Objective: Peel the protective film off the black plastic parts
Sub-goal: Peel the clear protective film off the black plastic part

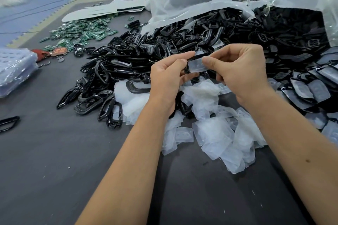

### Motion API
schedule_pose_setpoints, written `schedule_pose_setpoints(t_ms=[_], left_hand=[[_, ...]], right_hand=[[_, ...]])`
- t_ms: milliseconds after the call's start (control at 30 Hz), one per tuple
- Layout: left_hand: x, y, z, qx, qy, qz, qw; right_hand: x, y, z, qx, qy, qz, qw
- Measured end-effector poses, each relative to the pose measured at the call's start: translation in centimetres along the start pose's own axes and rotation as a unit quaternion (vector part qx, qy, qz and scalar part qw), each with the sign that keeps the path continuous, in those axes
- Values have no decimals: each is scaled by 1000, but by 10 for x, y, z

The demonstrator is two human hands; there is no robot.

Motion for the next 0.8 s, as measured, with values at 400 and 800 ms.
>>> schedule_pose_setpoints(t_ms=[400,800], left_hand=[[1,1,-1,22,-10,-1,1000],[5,-1,0,36,-35,-25,998]], right_hand=[[-4,-2,-1,-44,57,-2,997],[-2,-2,-2,-62,87,5,994]])
Point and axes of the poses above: each hand's wrist, its own y-axis away from the middle knuckle, its own z-axis out of the back of the hand, x = y × z, the point moved 3 cm from there along -y, towards the middle knuckle
